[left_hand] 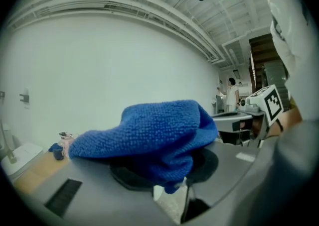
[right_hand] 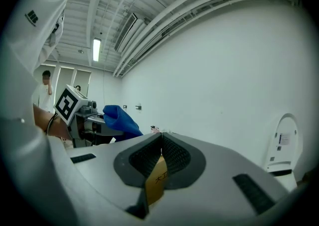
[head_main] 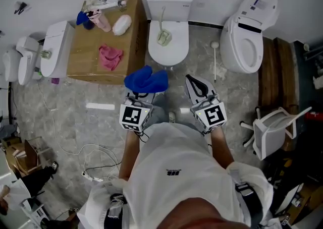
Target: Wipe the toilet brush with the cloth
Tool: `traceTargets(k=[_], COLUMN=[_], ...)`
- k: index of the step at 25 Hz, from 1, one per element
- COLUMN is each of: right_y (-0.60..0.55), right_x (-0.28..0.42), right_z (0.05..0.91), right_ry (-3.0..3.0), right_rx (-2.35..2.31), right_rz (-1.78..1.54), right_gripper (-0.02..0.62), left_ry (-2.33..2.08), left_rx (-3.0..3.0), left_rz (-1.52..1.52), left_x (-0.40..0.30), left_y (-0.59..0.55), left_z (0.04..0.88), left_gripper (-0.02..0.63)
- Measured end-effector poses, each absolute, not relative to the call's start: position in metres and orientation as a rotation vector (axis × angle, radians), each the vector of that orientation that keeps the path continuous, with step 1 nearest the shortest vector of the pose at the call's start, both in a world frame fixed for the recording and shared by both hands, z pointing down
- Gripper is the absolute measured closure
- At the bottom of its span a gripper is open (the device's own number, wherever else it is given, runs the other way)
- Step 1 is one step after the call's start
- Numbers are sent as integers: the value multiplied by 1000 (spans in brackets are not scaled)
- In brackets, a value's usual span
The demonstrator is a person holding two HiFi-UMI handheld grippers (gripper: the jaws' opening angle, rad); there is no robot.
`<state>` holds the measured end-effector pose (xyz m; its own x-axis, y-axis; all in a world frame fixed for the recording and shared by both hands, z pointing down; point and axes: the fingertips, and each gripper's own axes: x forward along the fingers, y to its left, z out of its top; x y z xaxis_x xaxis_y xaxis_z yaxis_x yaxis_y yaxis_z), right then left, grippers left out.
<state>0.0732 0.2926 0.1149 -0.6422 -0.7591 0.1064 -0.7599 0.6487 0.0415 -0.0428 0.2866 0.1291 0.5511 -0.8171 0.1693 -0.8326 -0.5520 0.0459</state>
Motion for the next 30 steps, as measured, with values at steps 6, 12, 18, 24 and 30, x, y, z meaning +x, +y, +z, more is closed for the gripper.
traceTargets(k=[6, 12, 18, 24, 30], right_y=[237, 171, 116, 67, 24], right_x=[65, 48, 28, 16, 8], right_z=[125, 135, 153, 180, 208], right_ry=[-2733, -2711, -2674, -2604, -2552], right_rx=[1301, 1325, 1324, 1328, 1335], right_rz=[67, 130, 154, 196, 229], right_gripper=[598, 598, 598, 598, 598], left_ry=[-1399, -1362, -1309, -1239, -1165], left_rx=[2654, 2652, 2671, 2685, 2668], left_rz=[203, 221, 255, 314, 334], left_x=[-51, -64, -78, -86, -90], left_y=[231, 168, 111, 57, 12], left_z=[138, 147, 167, 197, 230], left_gripper=[474, 474, 475, 474, 474])
